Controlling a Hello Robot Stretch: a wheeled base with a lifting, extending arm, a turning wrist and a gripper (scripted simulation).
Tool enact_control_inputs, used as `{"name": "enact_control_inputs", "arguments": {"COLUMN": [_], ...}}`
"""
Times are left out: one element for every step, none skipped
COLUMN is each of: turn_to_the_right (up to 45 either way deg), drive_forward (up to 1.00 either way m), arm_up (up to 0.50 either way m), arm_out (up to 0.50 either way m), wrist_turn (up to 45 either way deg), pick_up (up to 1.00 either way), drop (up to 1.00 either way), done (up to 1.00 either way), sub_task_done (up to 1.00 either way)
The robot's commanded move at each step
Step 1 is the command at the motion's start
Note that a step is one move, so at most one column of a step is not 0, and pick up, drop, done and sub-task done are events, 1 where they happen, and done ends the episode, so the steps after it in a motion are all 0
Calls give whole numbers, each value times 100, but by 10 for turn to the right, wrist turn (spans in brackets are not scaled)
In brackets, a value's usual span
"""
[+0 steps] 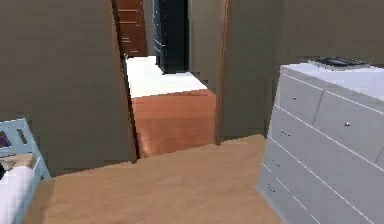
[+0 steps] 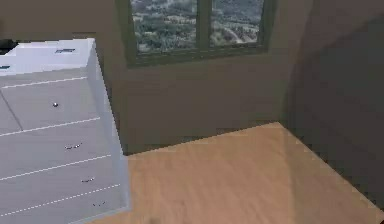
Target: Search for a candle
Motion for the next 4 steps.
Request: {"name": "enact_control_inputs", "arguments": {"turn_to_the_right": [0,0,-180,0], "drive_forward": [100,70,0,100], "arm_up": [0,0,0,0], "arm_out": [0,0,0,0], "wrist_turn": [0,0,0,0], "pick_up": [0,0,0,0], "drop": [0,0,0,0], "done": [0,0,0,0], "sub_task_done": [0,0,0,0]}}
